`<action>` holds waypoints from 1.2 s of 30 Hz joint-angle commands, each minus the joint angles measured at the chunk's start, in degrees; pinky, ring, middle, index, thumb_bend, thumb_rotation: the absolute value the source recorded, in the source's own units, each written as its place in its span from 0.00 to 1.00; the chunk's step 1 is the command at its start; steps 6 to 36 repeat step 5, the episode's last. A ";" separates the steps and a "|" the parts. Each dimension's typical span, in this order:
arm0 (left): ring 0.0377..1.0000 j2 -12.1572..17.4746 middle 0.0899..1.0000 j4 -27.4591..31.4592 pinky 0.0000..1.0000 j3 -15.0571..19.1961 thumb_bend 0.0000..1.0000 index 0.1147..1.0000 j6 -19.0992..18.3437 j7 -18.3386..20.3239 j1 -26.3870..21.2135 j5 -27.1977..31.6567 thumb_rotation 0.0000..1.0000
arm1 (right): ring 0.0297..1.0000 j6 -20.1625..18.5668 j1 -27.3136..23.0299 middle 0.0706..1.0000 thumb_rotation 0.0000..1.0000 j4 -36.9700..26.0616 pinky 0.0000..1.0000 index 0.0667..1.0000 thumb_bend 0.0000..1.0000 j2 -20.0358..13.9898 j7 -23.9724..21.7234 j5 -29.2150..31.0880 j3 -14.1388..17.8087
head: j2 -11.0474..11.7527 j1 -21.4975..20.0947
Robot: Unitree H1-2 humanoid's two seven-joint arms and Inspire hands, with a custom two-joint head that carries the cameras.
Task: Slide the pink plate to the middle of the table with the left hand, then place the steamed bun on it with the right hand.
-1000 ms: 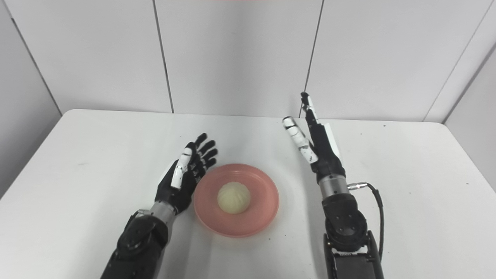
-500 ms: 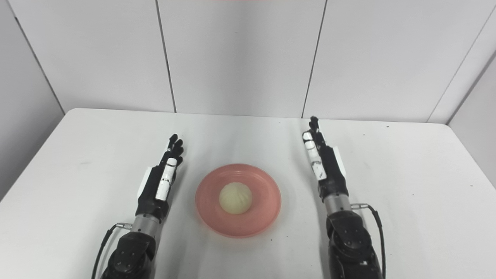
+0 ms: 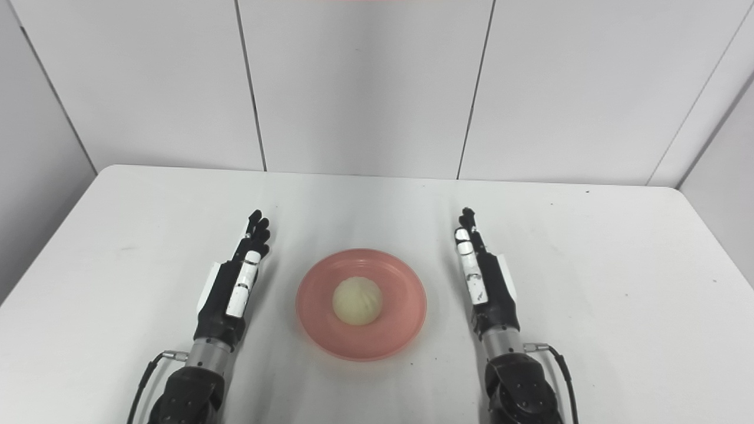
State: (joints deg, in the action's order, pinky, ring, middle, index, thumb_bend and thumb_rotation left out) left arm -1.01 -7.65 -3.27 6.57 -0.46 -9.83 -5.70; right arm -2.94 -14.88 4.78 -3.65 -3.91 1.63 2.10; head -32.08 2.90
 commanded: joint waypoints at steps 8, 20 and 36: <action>0.98 0.40 1.00 -0.07 0.98 0.44 0.37 1.00 -3.10 1.64 4.27 2.82 1.00 | 1.00 -0.28 0.17 1.00 1.00 -2.06 0.99 1.00 0.20 0.96 -0.23 1.61 -0.37 | -0.23 0.19; 0.98 0.40 1.00 -0.07 0.98 0.44 0.37 1.00 -3.10 1.64 4.27 2.82 1.00 | 1.00 -0.28 0.17 1.00 1.00 -2.06 0.99 1.00 0.20 0.96 -0.23 1.61 -0.37 | -0.23 0.19; 0.98 0.40 1.00 -0.07 0.98 0.44 0.37 1.00 -3.10 1.64 4.27 2.82 1.00 | 1.00 -0.28 0.17 1.00 1.00 -2.06 0.99 1.00 0.20 0.96 -0.23 1.61 -0.37 | -0.23 0.19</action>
